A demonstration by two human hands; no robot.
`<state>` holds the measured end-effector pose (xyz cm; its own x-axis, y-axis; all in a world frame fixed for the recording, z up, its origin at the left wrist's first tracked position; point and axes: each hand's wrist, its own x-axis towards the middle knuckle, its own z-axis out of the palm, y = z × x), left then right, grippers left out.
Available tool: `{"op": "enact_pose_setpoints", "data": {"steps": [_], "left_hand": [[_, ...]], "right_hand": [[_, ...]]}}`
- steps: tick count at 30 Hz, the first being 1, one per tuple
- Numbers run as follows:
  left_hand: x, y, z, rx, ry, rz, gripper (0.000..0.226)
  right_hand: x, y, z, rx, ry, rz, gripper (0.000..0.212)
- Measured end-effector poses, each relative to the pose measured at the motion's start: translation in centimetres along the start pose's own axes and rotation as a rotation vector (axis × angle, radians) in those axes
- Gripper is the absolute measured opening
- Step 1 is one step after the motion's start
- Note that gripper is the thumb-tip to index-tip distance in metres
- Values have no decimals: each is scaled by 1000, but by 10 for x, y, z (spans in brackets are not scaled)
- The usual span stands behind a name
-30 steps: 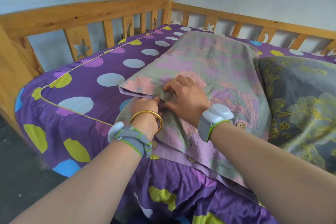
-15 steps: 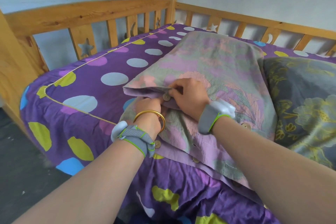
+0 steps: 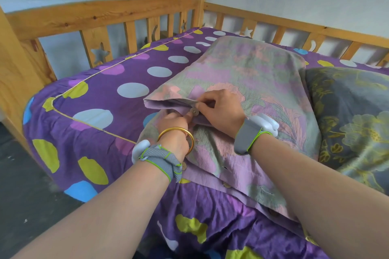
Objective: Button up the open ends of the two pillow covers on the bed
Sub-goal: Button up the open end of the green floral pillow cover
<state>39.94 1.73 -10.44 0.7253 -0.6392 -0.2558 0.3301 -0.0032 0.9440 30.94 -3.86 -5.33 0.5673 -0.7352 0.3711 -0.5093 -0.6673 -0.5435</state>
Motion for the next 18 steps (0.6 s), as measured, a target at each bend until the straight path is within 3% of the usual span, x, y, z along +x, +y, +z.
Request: {"op": "enact_pose_setpoints", "data": {"steps": [3,5,9,14,18], "left_hand": [[2,0,0,-82,8,-21,28],[3,0,1,-131,-12,-45,28],[6,0,-2,-143,2,-61,26],[-3,6,1,-234,-27,-65,31],[-7,11,0,-232,0,-60,19]], "right_hand": [[2,0,-4,119,-19,114,31],[2,1,-5,166,-39,129,21],[1,1,-5,35,-63,82,6],[3,-4,-6,-111,-136,72,8],[4,-6,-6,-204,-173,86,12]]}}
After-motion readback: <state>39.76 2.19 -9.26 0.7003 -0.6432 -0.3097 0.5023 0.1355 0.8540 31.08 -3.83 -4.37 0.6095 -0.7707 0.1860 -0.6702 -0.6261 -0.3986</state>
